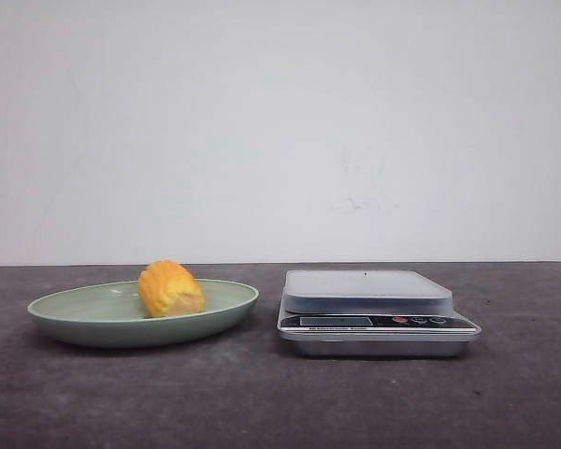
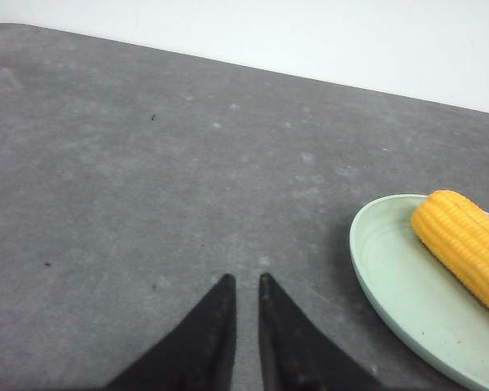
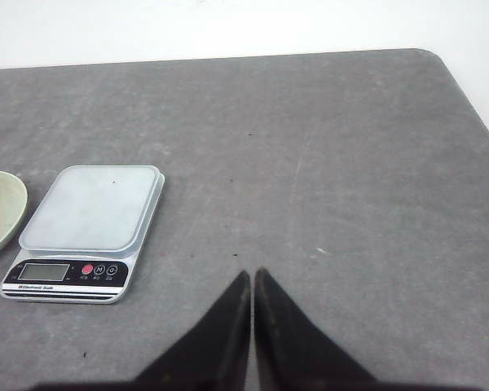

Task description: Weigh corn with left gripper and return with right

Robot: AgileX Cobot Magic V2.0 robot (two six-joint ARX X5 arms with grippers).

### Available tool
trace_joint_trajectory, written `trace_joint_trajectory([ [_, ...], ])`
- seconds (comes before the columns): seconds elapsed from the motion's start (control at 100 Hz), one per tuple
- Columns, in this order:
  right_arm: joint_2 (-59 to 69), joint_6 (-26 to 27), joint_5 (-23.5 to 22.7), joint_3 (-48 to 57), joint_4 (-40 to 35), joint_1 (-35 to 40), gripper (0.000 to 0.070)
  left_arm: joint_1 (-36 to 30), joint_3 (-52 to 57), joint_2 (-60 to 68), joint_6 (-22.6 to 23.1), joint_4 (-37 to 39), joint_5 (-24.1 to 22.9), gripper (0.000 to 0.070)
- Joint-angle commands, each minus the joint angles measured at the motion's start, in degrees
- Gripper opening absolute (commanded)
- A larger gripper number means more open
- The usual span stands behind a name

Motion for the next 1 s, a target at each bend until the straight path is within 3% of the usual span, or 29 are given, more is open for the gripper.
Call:
trace_joint_trajectory([
  [0.0, -0.2, 0.6, 0.0, 0.5, 0.6, 0.3, 0.0000, 0.0, -0.9, -0.1, 0.6, -0.3, 0.1, 0.0000],
  [0.35, -0.4, -0.8, 1.2, 0.5, 2.8, -1.5, 0.0000, 0.0, -0.9, -0.1, 0.6, -0.3, 0.1, 0.0000],
  [0.52, -0.9, -8.2, -2.6, -3.5, 19.5, -13.8, 0.0000, 0.0, -0.9, -0.1, 0.6, -0.3, 0.1, 0.0000],
  [0.65, -2.3, -15.5, -11.7, -14.6, 36.2, -22.3, 0.0000, 0.0, -0.9, -0.1, 0.6, -0.3, 0.1, 0.0000],
  [0.77, -5.4, -16.2, -20.0, -27.5, 48.7, -27.9, 0.0000, 0.0, -0.9, -0.1, 0.6, -0.2, 0.1, 0.0000],
  [0.99, -8.4, -16.2, -19.2, -44.2, 55.5, -29.7, 0.0000, 0.0, -0.9, -0.1, 0.6, -0.2, 0.1, 0.0000],
])
